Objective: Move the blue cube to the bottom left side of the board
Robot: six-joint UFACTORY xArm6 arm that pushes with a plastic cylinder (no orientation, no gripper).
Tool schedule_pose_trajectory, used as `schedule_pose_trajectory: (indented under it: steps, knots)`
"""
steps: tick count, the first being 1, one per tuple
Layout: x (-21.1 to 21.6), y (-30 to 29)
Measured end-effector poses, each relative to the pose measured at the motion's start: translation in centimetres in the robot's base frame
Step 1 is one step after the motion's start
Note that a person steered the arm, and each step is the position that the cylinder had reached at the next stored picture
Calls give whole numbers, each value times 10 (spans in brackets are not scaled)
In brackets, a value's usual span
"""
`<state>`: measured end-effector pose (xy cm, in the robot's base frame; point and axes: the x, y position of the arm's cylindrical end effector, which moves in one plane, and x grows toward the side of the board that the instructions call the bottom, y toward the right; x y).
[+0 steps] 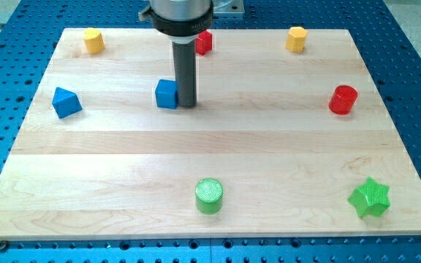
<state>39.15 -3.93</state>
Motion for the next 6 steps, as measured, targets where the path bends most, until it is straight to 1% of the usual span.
schedule_pose_trajectory:
  steps: [1,2,3,4,5,6]
  knots:
    - [-16,8]
    - [-27,-21]
    - [-22,-61]
    - [0,-79]
    - [26,-79]
    - [61,-88]
